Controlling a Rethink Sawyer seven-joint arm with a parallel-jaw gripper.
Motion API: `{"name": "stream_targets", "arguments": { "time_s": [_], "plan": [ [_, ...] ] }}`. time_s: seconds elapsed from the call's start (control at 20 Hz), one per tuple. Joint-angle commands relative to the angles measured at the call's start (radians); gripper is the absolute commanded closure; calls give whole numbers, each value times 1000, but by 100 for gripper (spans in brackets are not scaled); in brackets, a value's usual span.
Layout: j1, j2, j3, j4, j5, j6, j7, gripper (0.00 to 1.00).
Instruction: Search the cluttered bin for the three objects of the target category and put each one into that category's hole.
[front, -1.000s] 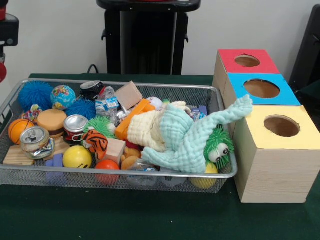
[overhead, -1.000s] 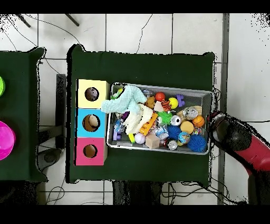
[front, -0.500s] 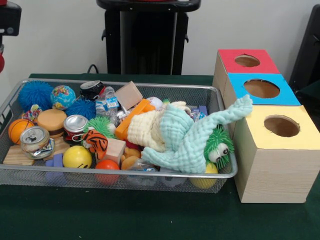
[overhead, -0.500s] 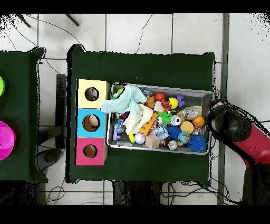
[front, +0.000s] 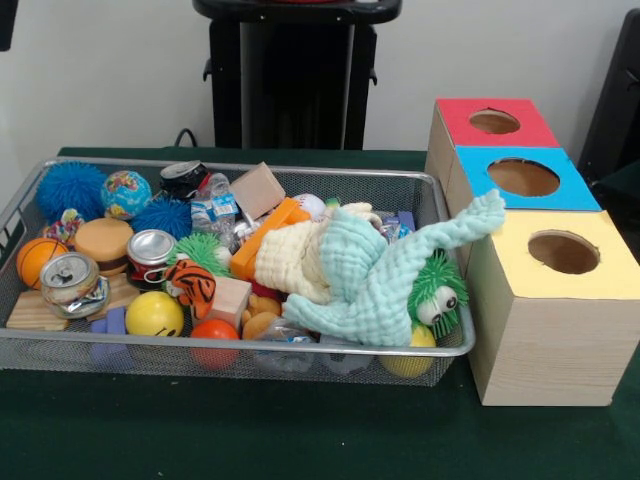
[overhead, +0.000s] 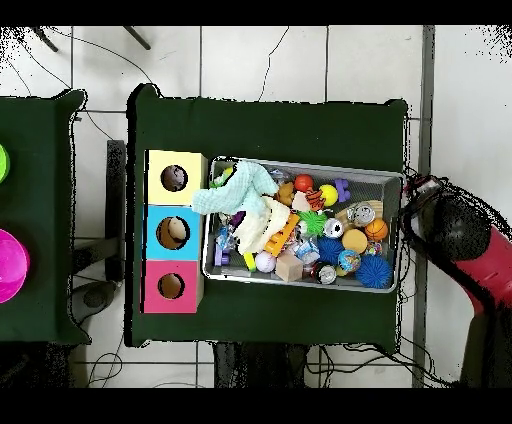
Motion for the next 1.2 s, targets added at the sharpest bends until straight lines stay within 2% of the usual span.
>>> {"name": "stream_targets", "arguments": {
  "time_s": [0.05, 0.65, 0.8, 1.2],
  "plan": [
    [47, 118, -5, -52, 74, 25, 236, 0],
    [127, 182, -78, -85, 172, -25, 276, 0],
    [133, 194, -87, -89, 188, -29, 261, 0],
    [31, 124, -24, 6, 152, -41, 137, 0]
  ]
}}
